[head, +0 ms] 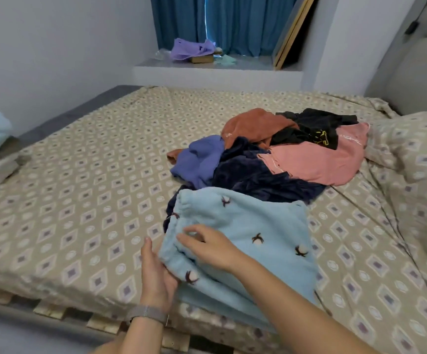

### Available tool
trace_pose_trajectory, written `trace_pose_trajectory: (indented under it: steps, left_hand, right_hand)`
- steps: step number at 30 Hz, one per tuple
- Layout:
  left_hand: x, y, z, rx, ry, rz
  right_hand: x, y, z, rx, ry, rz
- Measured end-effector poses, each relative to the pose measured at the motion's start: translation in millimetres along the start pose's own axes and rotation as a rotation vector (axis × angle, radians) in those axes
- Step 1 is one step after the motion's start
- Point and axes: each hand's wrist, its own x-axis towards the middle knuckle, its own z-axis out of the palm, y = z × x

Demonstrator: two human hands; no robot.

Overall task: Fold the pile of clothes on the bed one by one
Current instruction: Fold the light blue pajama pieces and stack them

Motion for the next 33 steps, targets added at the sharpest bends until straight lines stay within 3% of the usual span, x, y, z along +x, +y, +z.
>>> trace_pose_trajectory:
  steps: [2, 5, 7, 9, 10, 13, 16, 18, 20, 25, 28, 30, 33]
  left_hand:
    - [2, 8, -11, -0.011, -0.048, -0.043]
    - [5, 10, -16, 0.247, 0.054, -0.038]
    - [6, 9, -13, 0.518, 0.162, 0.064]
    - [4, 7, -9, 0.785, 0.215, 0.158]
    - [4, 4, -7, 0.909, 0.259, 0.214]
    - [0, -4, 2, 1.15, 0.356, 0.426]
    - [0, -9, 3, 1.366, 0.431, 0.375]
    - [4, -10, 0, 1.462, 0.391, 0.372]
    - [8, -8, -5, 1.307, 0.283, 0.351]
    - [10, 13, -13, 0.087, 0.094, -0.022]
    - [8, 21, -18, -0.152, 0.173, -0.044]
    - [5, 23, -23, 0.108, 0.314, 0.032]
    - [4, 20, -35, 0.966, 0.53, 0.35]
  right_hand:
    - [2, 15, 15, -0.174, -0.056, -0.051]
    - [-3, 37, 8, -0.014, 0.079, -0.164]
    - [-2, 53, -4, -0.069, 0.361, -0.317]
    - [8, 68, -21, -0.37, 0.61, -0.396]
    - [14, 71, -30, -0.506, 0.609, -0.356]
    - [28, 69, -48, -0.675, 0.312, -0.21]
    - [43, 63, -47, -0.774, 0.157, -0.166]
    - [54, 60, -38, -0.763, 0.096, -0.063]
    - [64, 59, -28, -0.751, 0.071, 0.034]
    - [72, 53, -25, -0.558, 0.158, 0.018]
    - [68, 59, -30, -0.52, 0.208, 0.0]
    - [62, 68, -35, -0.622, 0.201, 0.007]
    - [49, 79, -43, -0.714, 0.322, -0.094]
